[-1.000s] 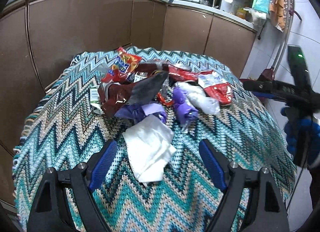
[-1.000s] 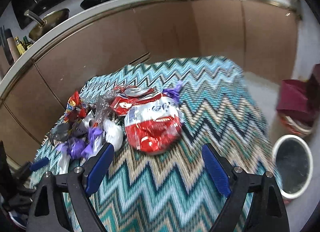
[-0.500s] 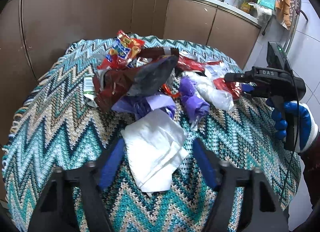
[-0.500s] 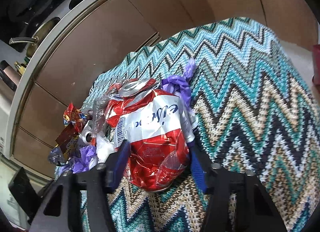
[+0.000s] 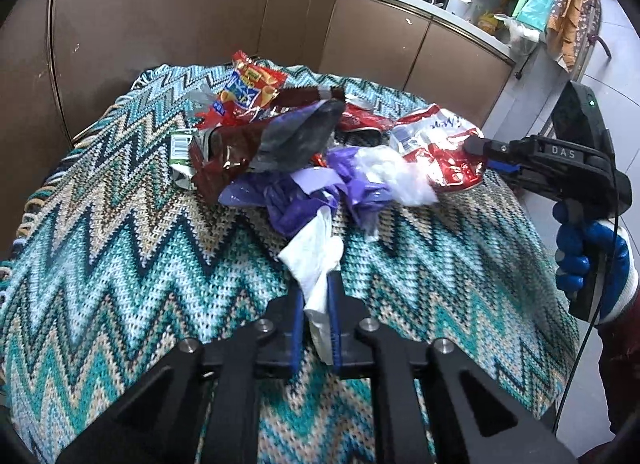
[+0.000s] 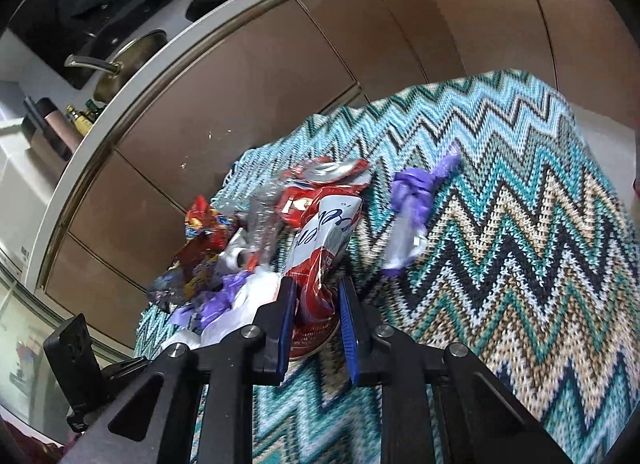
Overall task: Collect trash
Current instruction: 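Carry can and tissue to the bin and open both grippers over it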
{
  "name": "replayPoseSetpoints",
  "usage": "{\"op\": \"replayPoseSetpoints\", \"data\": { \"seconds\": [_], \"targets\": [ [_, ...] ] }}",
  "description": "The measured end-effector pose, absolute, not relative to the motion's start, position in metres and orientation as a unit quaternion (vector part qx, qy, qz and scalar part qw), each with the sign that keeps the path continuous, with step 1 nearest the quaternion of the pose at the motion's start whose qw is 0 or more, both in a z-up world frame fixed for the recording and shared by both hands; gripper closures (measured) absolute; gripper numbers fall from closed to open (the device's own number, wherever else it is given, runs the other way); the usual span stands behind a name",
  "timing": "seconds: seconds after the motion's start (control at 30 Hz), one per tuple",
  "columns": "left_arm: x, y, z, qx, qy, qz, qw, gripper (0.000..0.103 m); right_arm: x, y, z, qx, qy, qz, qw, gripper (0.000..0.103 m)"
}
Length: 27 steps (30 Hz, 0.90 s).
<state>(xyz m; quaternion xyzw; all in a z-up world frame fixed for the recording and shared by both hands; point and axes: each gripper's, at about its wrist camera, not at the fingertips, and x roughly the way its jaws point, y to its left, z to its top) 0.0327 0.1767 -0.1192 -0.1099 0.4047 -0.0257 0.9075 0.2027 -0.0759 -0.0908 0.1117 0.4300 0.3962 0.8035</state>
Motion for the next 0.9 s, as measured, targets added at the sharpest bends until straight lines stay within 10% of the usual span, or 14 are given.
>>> {"op": "replayPoseSetpoints", "data": {
  "seconds": [0.53, 0.9],
  "targets": [
    [0.015, 0.127, -0.053, -0.084, 0.348, -0.097, 0.928, 0.095, 0.123, -0.181, -0.033, 0.143, 0.339, 0.318, 0.874, 0.083],
    [0.136, -0.068, -0.030, -0.013, 0.357, -0.264, 0.896, 0.095, 0.120, -0.334, -0.047, 0.122, 0.310, 0.046, 0.942, 0.083]
  ]
}}
